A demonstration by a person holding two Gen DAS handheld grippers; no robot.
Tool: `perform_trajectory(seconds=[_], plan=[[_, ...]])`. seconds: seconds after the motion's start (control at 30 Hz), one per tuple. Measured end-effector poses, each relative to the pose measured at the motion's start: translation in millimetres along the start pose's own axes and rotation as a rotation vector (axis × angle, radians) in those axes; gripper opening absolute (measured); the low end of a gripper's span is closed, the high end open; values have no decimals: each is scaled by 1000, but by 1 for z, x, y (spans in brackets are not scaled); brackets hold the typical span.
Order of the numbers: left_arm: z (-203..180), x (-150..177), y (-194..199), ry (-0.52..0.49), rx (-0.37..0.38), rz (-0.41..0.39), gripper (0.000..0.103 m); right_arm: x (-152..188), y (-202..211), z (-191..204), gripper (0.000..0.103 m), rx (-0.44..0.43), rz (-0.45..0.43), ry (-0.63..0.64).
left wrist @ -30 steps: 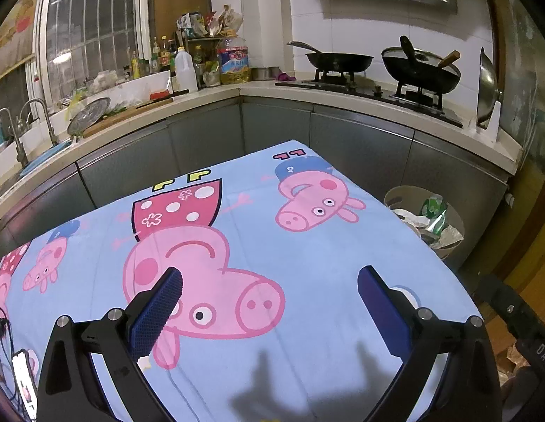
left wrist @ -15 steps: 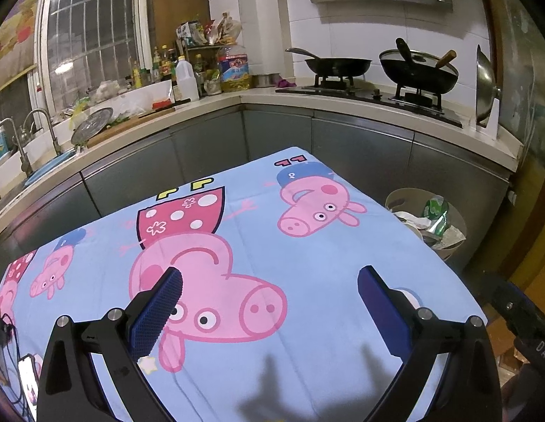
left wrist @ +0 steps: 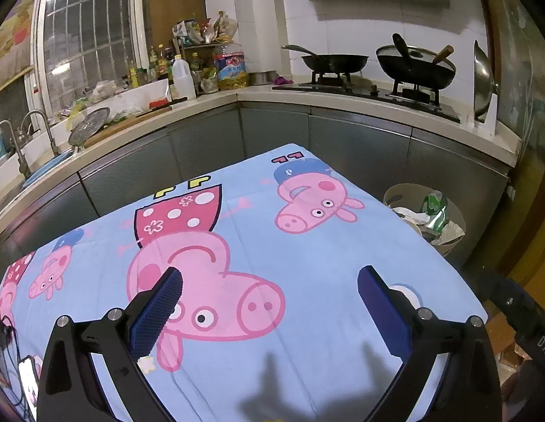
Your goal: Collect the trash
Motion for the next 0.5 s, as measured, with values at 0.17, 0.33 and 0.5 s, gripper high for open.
perform_trajectory(seconds=[0.17,0.33,0.5], plan=[[-1,2,-2,-5,3,4,99,0,0,-2,97,0,1,-2],[-2,2,-3,-6,5,8,99,1,0,-2,97,3,4,-3],[-2,3,-3,-5,5,9,99,0,0,-2,97,2,4,-2]])
Point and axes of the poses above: each gripper's, at about its wrist camera, not at the fingertips, and y roughly against the way its jaws point, z to its left, x to its underside, the point moved 6 cm from there along -y, roughly the way its jaws point, and after that the axes turned 10 degrees about y, right-handed, at the moved point
